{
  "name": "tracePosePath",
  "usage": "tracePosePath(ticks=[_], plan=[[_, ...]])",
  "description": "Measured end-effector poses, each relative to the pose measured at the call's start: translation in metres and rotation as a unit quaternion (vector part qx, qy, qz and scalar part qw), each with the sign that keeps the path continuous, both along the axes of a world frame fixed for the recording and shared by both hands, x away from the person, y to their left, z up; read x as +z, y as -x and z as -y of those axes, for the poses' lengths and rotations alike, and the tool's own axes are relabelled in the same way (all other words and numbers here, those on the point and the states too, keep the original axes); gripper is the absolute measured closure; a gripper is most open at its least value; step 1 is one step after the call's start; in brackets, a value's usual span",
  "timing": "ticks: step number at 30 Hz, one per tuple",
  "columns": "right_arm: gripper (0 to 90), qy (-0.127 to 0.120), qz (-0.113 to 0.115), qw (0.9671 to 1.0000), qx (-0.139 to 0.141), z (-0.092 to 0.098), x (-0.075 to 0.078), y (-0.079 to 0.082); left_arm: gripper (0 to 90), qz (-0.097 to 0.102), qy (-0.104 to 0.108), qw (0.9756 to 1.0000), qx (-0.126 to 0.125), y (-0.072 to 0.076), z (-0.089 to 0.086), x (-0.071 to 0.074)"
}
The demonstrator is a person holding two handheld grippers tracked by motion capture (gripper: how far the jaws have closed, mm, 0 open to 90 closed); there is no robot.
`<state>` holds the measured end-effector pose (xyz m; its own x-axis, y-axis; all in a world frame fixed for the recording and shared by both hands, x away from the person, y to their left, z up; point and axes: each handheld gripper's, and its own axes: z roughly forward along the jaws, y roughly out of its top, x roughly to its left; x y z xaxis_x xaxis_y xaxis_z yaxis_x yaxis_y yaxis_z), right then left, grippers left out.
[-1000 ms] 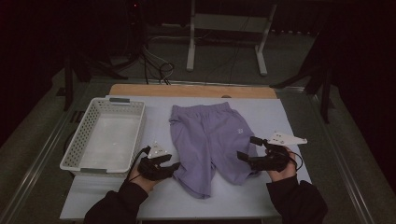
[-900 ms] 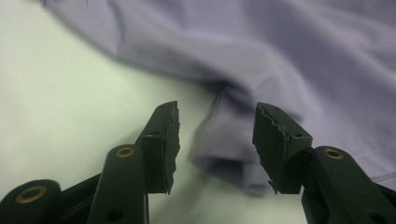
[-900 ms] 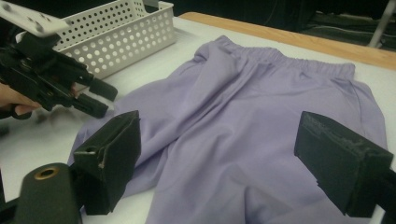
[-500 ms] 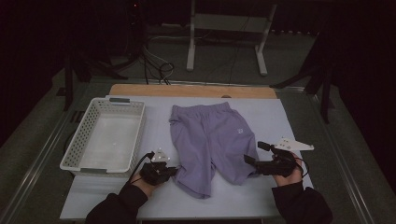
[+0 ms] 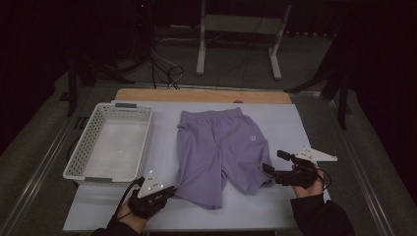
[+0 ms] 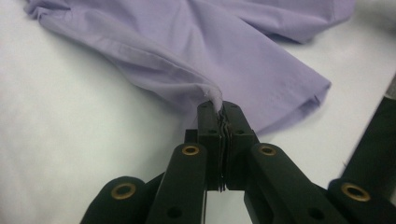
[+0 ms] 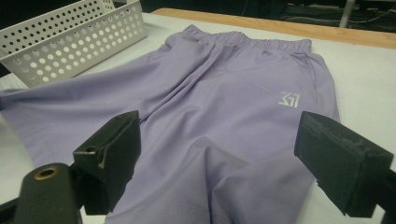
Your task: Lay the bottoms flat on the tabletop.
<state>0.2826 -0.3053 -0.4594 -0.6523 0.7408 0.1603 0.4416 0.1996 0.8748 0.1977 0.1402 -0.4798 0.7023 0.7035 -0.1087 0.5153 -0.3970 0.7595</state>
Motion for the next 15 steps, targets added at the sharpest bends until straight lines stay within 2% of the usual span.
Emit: tracePosePath(ticks=[2, 8, 9, 11, 13, 15], plan=[[14.5, 0.001, 0.001, 1.0, -0.001, 0.0, 0.0, 0.0, 87.7, 0.005, -0.004, 0.9999, 0.013, 0.006, -0.005, 0.0], [14.5, 0.0, -0.003, 1.0, -0.001, 0.001, -0.001, 0.002, 84.3, -0.02, -0.01, 0.9991, 0.036, 0.016, -0.02, -0.009], [14.5, 0.001, -0.003, 1.0, -0.001, 0.001, -0.002, 0.002, 84.4, -0.022, -0.019, 0.9989, 0.038, 0.017, -0.022, -0.01], [14.5, 0.0, -0.004, 1.0, -0.001, 0.001, -0.002, 0.002, 84.3, -0.02, -0.016, 0.9986, 0.047, 0.017, -0.026, -0.011], [14.5, 0.002, -0.006, 1.0, 0.0, 0.0, -0.003, 0.002, 84.3, -0.015, -0.021, 0.998, 0.057, 0.018, -0.029, -0.011], [14.5, 0.002, -0.006, 1.0, 0.001, 0.0, -0.004, 0.002, 80.5, -0.01, -0.022, 0.9979, 0.06, 0.018, -0.031, -0.011]])
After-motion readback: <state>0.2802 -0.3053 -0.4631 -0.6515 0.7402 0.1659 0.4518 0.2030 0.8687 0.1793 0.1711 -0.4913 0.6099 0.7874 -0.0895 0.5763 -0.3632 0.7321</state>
